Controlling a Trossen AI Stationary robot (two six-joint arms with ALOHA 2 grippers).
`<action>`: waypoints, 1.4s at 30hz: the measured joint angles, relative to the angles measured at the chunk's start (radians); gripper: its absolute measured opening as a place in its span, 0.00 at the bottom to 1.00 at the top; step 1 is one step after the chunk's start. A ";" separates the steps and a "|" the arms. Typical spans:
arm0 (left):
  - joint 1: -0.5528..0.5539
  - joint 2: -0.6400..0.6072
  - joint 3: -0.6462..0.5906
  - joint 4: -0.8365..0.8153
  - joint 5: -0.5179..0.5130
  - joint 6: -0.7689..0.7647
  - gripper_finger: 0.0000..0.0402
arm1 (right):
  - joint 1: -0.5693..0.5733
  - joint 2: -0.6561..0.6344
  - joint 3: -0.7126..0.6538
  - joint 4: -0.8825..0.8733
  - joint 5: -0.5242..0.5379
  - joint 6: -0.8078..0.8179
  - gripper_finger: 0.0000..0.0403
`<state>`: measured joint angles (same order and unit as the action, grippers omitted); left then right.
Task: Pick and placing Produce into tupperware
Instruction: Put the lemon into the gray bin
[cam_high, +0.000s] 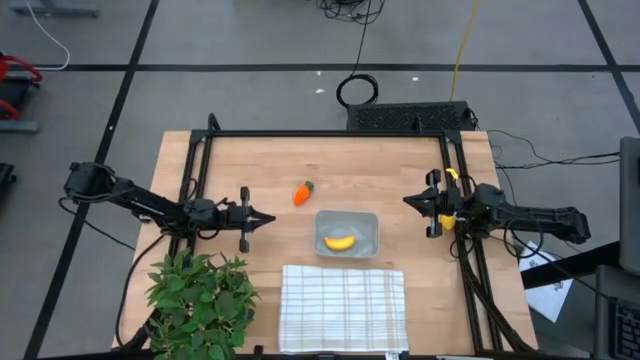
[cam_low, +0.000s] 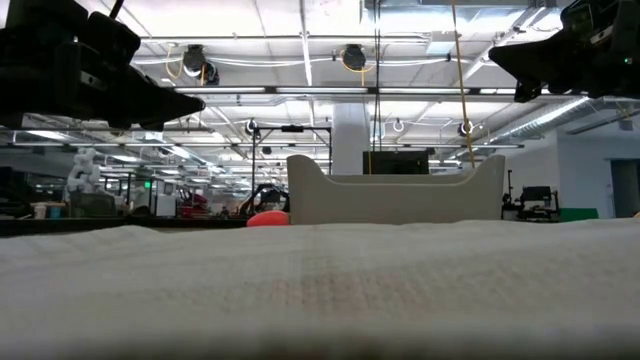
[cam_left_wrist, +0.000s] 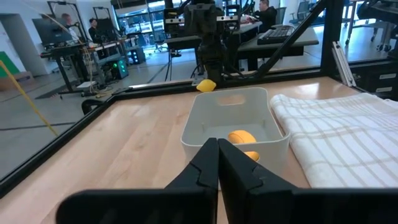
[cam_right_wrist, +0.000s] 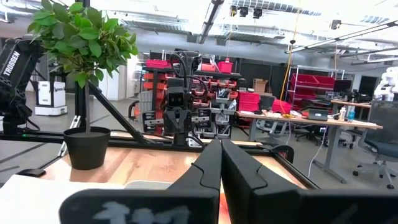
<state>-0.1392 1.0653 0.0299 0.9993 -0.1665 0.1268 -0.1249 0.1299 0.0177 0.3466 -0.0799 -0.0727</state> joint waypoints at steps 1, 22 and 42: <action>0.000 0.000 0.000 0.000 0.000 0.000 0.02 | 0.000 0.000 0.000 0.000 0.000 -0.005 0.00; 0.000 0.000 0.001 0.000 -0.001 0.000 0.08 | 0.000 0.056 0.227 -0.320 0.098 0.061 0.15; 0.000 0.000 0.001 -0.002 -0.001 0.009 0.08 | -0.002 0.495 0.656 -0.889 0.238 0.274 0.63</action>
<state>-0.1390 1.0657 0.0307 0.9974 -0.1673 0.1362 -0.1266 0.6251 0.6733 -0.5422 0.1585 0.2016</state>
